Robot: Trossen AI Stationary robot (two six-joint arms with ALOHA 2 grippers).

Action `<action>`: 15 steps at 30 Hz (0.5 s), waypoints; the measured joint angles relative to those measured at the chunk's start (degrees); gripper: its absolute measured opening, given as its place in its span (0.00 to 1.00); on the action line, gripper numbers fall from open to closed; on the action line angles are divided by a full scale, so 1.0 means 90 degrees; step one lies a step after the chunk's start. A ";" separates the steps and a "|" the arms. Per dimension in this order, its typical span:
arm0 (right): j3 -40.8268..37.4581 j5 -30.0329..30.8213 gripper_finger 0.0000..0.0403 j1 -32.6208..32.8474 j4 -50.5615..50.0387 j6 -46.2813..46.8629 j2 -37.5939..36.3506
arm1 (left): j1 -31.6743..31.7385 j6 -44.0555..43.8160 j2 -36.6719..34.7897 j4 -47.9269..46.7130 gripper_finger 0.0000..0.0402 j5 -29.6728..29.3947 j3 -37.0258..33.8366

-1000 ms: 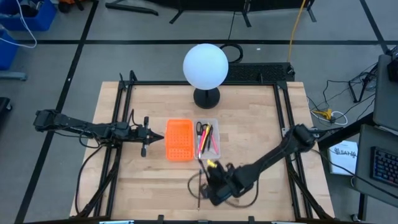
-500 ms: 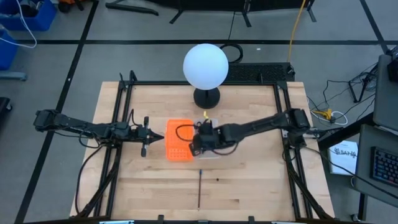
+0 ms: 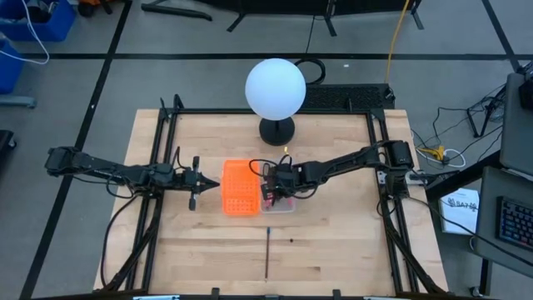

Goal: Pick & place school supplies into a supply box
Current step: Put the black pen into the supply box, then put the brown pencil into the supply box

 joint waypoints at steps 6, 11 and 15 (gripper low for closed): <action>-0.0074 -0.0009 0.15 -0.0011 0.0029 -0.0059 -0.0006 | 0.0002 0.0016 0.0000 0.0004 0.02 0.0001 0.0000; -0.0081 0.0056 0.18 -0.0010 0.0012 -0.0135 -0.0259 | 0.0001 0.0016 -0.0001 0.0003 0.02 0.0000 0.0000; -0.0081 0.0492 0.19 0.0043 -0.0014 -0.0365 -0.0682 | 0.0002 0.0015 0.0000 -0.0006 0.02 0.0001 0.0000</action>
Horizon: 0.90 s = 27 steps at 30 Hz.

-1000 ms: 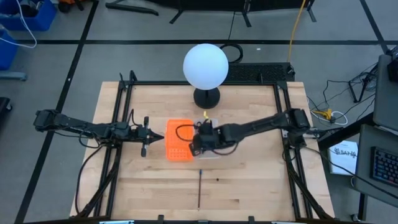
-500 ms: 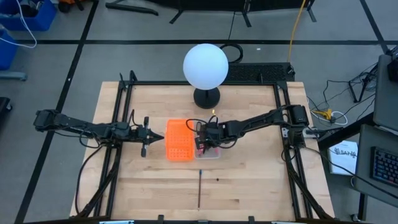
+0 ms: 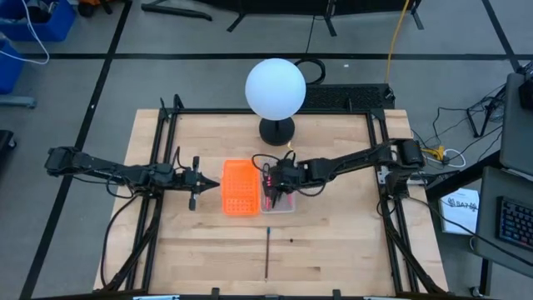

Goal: Pick & place school supplies into a supply box
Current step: Put the brown pencil into the supply box

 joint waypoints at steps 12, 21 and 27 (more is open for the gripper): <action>0.0002 0.0704 0.17 0.1059 0.0033 -0.2448 -0.1052 | -0.0002 -0.0052 -0.0001 -0.0085 0.02 0.0000 0.0000; -0.0028 0.0849 0.12 0.2028 0.0960 -0.3533 -0.1066 | -0.0001 -0.0073 0.0000 -0.0087 0.02 0.0002 0.0000; -0.0036 0.0810 0.09 0.2439 0.1685 -0.3800 -0.1066 | -0.0001 -0.0073 0.0000 -0.0087 0.02 0.0002 0.0000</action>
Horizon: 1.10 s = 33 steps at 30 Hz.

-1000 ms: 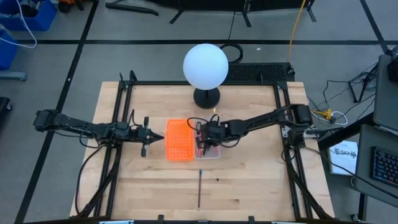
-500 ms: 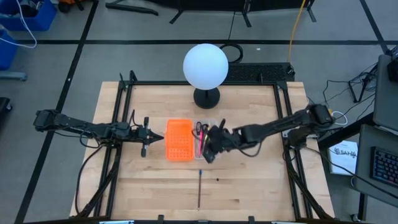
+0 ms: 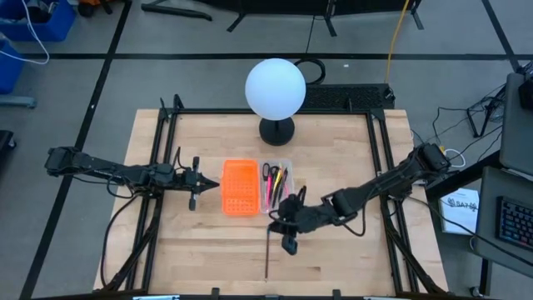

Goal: Pick & place school supplies into a supply box
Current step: Put the brown pencil into the supply box

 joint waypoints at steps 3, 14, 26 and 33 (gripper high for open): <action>-0.0002 -0.0148 0.08 0.0095 0.0130 0.0071 0.0000 | 0.0001 0.0000 0.0000 0.0000 0.02 0.0000 0.0000; -0.0005 -0.0283 0.09 0.0136 0.0701 0.0226 0.0005 | 0.0001 0.0002 0.0000 0.0001 0.02 0.0000 0.0000; -0.0005 -0.0296 0.23 0.0131 0.0779 0.0204 0.0005 | 0.0000 0.0028 0.0000 0.0002 0.02 -0.0001 0.0000; -0.0005 -0.0296 0.35 0.0134 0.0801 0.0231 0.0005 | 0.0001 0.0029 0.0000 0.0002 0.02 0.0000 0.0000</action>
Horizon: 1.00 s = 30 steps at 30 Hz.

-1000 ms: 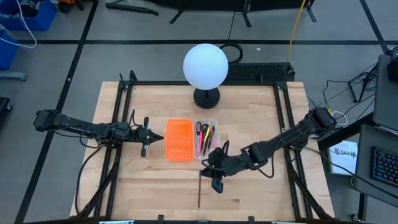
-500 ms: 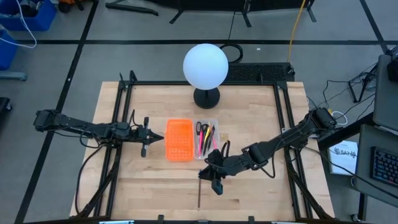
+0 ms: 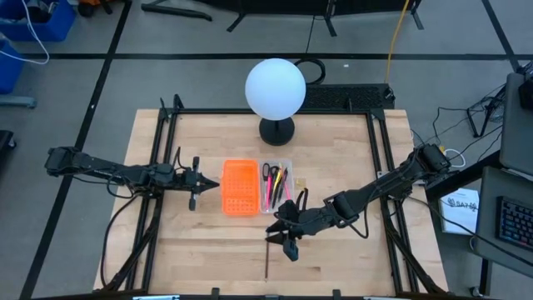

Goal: Pick & place school supplies into a supply box
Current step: Put the brown pencil into the supply box

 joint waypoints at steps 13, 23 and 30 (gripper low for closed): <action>0.0000 0.0000 0.44 0.0000 -0.0029 -0.0158 0.0000 | -0.0002 0.0000 0.0000 0.0000 0.02 -0.0002 0.0000; -0.0041 0.1254 0.17 0.0185 -0.1150 -0.1430 0.0000 | -0.0001 -0.0002 0.0000 -0.0029 0.02 -0.0009 0.0000; -0.0871 0.1288 0.03 0.0108 -0.0655 -0.1390 0.0005 | 0.0000 -0.0015 0.0000 0.0044 0.02 -0.0114 0.0000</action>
